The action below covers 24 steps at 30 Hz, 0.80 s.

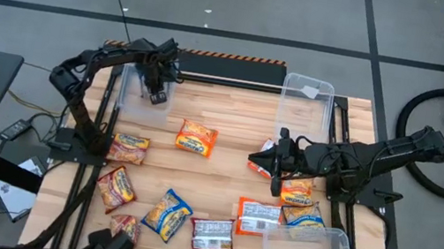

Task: Sort Maruchan noodles
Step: Put the blue noodle pack into the top left transparent bin

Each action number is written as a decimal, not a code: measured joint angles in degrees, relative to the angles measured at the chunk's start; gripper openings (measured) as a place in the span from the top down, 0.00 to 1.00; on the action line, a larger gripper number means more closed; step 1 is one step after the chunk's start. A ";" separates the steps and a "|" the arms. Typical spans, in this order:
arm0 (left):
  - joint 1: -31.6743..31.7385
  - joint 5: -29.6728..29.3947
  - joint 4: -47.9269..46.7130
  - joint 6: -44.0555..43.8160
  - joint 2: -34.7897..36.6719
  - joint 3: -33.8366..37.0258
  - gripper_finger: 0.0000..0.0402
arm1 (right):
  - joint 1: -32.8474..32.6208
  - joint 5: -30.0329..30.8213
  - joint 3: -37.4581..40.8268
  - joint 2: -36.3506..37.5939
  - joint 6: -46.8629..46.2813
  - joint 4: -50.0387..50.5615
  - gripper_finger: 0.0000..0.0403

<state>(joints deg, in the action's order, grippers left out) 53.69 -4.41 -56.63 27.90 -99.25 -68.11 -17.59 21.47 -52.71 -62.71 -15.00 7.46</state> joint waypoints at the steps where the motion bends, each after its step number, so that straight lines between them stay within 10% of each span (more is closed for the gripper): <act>1: 0.03 -0.55 0.24 -0.02 -0.01 0.20 1.00 | 0.00 0.00 0.00 -0.01 0.02 -0.02 0.91; 24: -1.57 -13.67 -0.45 3.32 2.49 0.29 1.00 | 0.15 -0.15 0.00 0.01 0.13 -0.04 0.91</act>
<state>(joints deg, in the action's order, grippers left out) 52.12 -18.09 -57.08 31.22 -96.76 -67.81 -17.43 21.32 -52.71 -62.70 -14.87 7.42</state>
